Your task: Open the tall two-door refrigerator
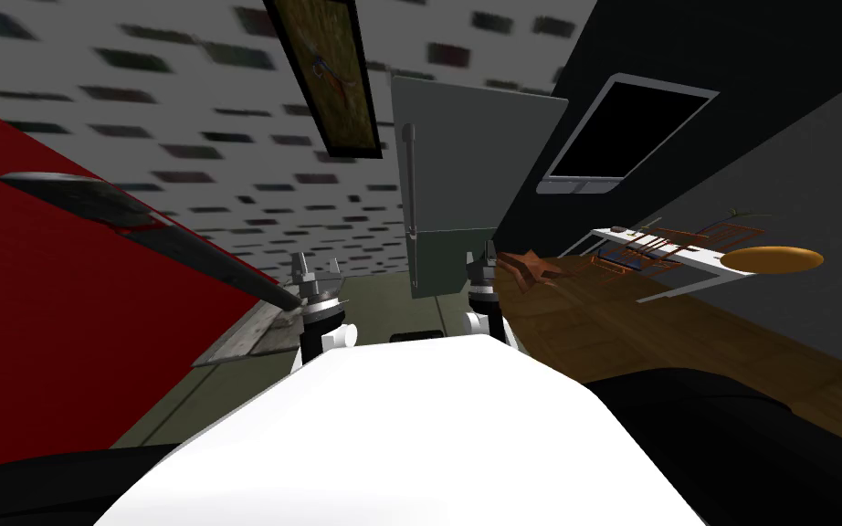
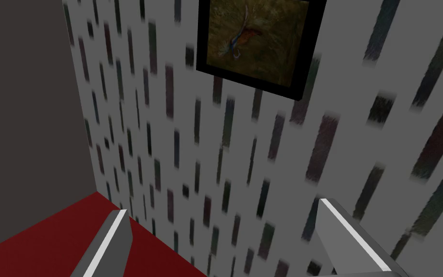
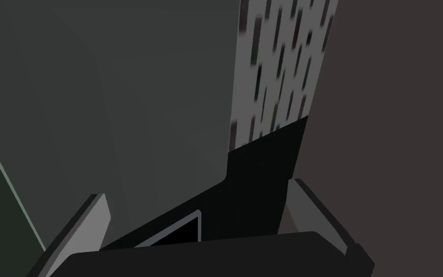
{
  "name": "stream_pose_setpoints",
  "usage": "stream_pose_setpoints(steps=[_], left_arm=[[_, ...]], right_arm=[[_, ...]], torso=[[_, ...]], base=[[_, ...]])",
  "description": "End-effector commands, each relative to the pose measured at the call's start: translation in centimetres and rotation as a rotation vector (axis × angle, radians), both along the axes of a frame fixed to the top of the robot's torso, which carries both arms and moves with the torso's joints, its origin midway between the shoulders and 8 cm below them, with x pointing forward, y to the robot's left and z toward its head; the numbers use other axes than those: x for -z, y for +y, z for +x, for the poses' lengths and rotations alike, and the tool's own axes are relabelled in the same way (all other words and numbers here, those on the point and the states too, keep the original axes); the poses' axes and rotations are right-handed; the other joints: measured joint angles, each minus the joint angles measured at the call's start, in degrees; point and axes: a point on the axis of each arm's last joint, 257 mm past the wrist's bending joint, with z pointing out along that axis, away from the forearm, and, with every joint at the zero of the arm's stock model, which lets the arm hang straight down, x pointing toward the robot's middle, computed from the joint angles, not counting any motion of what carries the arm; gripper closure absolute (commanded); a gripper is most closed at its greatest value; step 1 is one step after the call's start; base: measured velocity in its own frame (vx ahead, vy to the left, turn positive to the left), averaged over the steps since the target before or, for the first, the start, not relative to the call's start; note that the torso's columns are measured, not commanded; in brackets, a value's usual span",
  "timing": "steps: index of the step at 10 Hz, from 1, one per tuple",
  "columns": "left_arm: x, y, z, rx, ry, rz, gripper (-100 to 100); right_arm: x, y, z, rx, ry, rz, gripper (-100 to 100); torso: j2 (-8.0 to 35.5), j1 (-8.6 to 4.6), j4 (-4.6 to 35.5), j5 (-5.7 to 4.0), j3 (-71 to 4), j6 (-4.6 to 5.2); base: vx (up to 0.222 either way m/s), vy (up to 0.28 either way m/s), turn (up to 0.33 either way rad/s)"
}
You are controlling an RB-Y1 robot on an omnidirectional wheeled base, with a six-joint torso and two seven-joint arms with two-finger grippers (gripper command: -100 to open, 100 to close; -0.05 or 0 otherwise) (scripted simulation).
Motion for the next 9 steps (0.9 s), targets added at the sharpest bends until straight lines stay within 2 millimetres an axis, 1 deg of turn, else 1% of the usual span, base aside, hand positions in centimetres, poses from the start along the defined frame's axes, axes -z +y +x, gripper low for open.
stream_pose_setpoints(steps=[1, 3, 9], left_arm=[[0.00, 0.00, 0.00, 0.000, 0.000, 0.000, 0], [-0.01, 0.00, 0.00, 0.000, 0.000, 0.000, 0], [-0.02, 0.00, -0.01, 0.000, 0.000, 0.000, 0]], right_arm=[[0.00, 0.00, 0.00, 0.000, 0.000, 0.000, 0], [-0.01, 0.00, 0.00, 0.000, 0.000, 0.000, 0], [-0.02, 0.00, -0.01, 0.000, 0.000, 0.000, 0]], torso=[[2.3, 0.00, 2.3, 0.00, -4.7, 0.00], [10.0, 0.00, 10.1, 0.00, -20.1, 0.00], [35.4, 0.00, 35.4, 0.00, -70.7, 0.00]], base=[[0.000, 0.000, 0.000], [0.000, 0.000, 0.000], [0.000, 0.000, 0.000]])
